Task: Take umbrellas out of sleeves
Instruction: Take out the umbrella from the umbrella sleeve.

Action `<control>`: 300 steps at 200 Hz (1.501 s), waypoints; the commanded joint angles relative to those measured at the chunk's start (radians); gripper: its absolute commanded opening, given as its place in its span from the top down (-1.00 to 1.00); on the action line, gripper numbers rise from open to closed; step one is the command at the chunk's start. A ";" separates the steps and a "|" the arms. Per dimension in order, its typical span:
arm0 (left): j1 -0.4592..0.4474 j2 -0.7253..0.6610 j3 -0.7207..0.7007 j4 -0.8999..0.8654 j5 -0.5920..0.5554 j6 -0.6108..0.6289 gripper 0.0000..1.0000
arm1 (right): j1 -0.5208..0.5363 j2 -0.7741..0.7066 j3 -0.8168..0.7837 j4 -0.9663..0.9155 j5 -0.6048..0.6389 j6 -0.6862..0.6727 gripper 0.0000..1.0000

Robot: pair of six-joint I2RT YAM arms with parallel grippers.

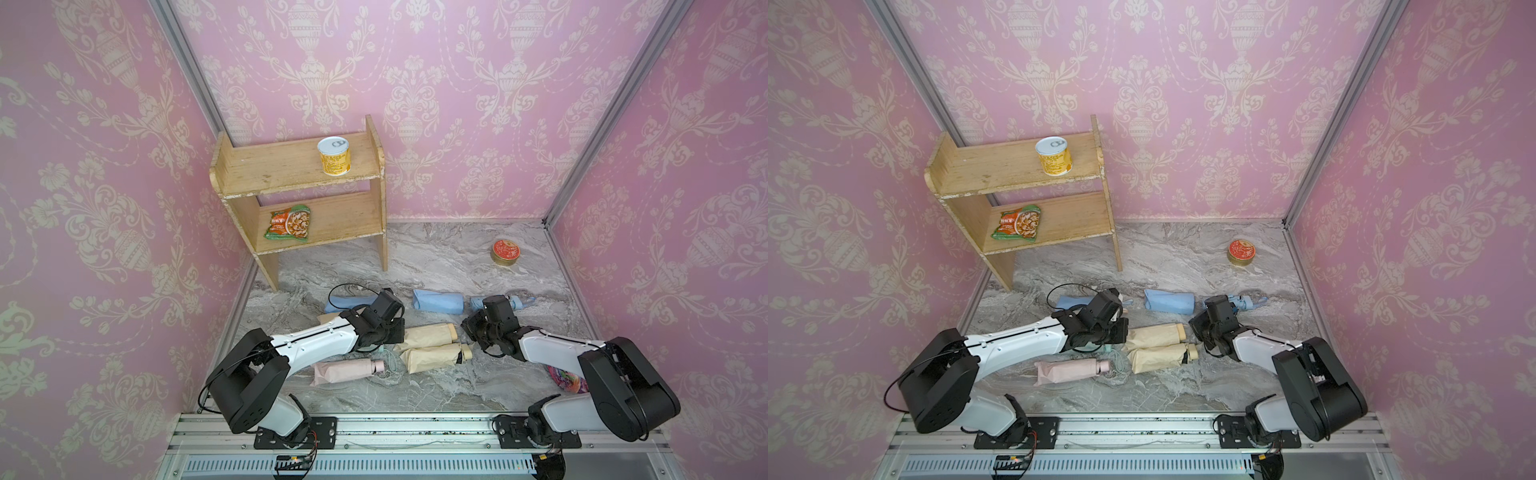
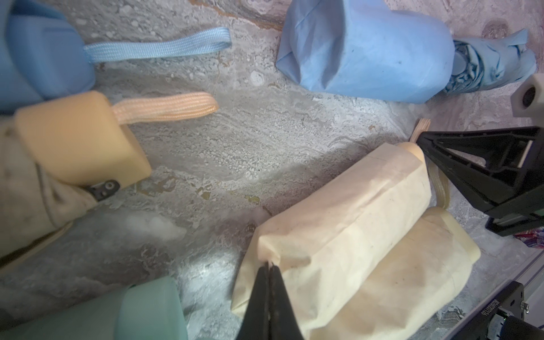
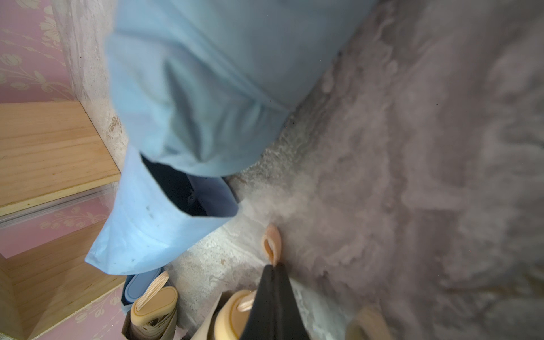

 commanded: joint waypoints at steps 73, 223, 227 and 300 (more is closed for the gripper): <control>-0.007 0.001 0.041 -0.003 -0.036 0.060 1.00 | 0.002 -0.104 -0.039 -0.045 0.116 0.009 1.00; -0.008 0.018 0.042 0.063 -0.017 0.045 1.00 | -0.020 -0.260 -0.089 -0.159 0.215 0.003 1.00; -0.007 0.020 0.045 0.064 -0.016 0.045 1.00 | -0.021 -0.262 -0.089 -0.160 0.214 0.003 1.00; -0.010 0.077 0.078 0.112 0.012 0.028 1.00 | -0.075 -0.295 -0.081 -0.189 0.199 -0.036 1.00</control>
